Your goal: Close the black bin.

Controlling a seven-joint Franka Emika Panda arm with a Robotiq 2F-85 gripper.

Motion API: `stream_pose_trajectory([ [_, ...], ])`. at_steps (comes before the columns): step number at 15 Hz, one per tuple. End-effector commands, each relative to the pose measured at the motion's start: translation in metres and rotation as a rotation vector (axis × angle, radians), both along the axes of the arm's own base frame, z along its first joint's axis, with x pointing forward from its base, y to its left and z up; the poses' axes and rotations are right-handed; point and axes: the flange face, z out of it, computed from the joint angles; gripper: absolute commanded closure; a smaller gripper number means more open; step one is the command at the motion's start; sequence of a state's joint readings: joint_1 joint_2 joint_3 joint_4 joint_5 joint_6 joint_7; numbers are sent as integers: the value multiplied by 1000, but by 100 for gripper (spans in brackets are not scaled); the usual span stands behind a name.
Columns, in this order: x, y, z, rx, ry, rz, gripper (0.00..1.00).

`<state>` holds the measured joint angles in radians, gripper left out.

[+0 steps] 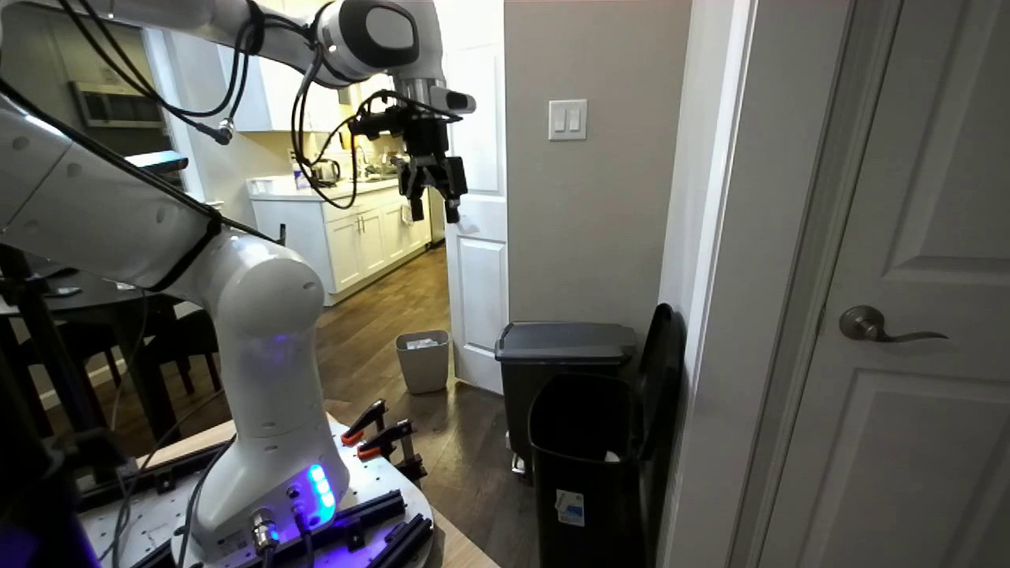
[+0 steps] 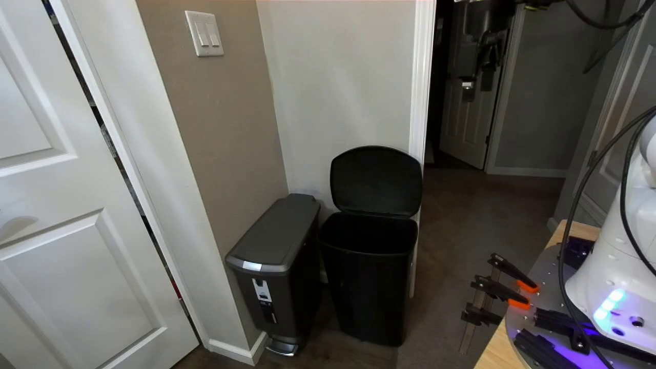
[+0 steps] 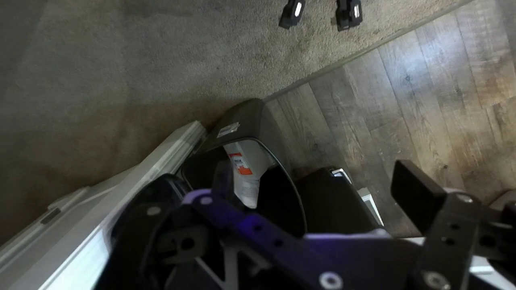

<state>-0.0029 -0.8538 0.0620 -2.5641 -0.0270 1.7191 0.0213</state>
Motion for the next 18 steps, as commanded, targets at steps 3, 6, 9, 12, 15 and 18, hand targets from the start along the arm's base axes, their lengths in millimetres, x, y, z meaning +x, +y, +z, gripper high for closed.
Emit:
stream_pose_trajectory([
  [3,88,63,-25,-69,-36,21,0],
  [6,141,78,-38,-122,-61,50,0],
  [9,194,80,-41,-196,-81,89,0],
  [12,240,74,-40,-231,-73,105,0],
  [15,242,73,-42,-201,-79,109,0],
  [18,266,73,-49,-190,-65,109,0],
])
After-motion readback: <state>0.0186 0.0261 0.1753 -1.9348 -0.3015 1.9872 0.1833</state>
